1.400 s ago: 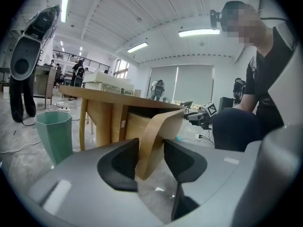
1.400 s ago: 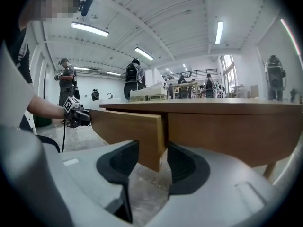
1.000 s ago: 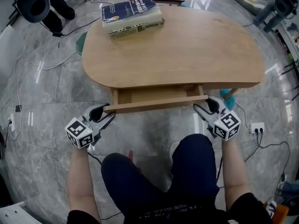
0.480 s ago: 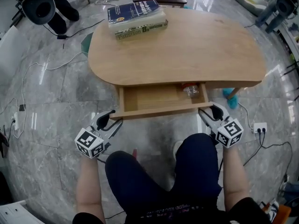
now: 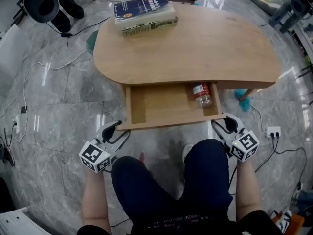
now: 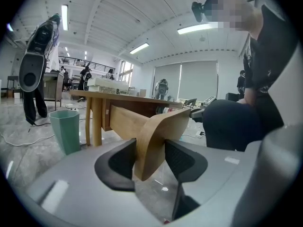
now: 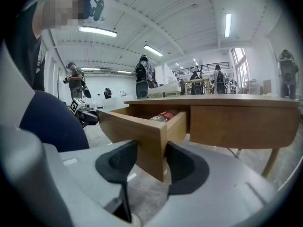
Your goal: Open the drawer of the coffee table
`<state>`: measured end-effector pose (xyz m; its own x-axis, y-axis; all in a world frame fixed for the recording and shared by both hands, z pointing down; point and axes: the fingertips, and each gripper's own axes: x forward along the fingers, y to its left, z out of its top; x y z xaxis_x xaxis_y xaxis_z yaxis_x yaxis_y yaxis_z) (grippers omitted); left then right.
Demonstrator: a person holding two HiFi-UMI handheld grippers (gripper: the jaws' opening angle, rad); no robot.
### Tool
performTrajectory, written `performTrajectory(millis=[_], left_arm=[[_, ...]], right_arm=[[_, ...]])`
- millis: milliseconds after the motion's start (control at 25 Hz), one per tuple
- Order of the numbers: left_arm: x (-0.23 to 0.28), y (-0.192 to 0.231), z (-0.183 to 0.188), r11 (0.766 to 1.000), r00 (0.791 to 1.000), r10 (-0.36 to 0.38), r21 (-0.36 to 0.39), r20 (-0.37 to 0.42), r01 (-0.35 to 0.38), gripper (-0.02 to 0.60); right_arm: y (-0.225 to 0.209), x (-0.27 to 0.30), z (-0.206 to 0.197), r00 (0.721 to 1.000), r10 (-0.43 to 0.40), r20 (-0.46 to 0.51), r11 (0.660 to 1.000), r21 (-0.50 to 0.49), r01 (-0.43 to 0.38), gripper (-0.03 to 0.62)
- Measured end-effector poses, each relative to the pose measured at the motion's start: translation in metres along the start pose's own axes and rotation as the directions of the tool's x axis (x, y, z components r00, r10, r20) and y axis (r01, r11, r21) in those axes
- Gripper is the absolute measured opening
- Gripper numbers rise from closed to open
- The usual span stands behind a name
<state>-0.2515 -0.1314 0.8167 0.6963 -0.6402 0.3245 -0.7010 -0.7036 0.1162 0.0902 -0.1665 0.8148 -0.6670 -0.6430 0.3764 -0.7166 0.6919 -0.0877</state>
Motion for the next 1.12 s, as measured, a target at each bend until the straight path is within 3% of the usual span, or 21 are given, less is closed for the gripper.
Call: performTrajectory(millis=[400, 1120], left_arm=[[-0.007, -0.012, -0.024, 0.999, 0.997, -0.026, 0.022, -0.076, 0.028, 0.183], [-0.012, -0.021, -0.039, 0.999, 0.994, -0.02, 0.039, -0.106, 0.025, 0.184]], right_arm=[[0.017, -0.011, -0.024, 0.998, 0.02, -0.051, 0.999, -0.032, -0.022, 0.184], [0.029, -0.015, -0.043, 0.994, 0.016, -0.107, 0.999, -0.042, -0.02, 0.186]])
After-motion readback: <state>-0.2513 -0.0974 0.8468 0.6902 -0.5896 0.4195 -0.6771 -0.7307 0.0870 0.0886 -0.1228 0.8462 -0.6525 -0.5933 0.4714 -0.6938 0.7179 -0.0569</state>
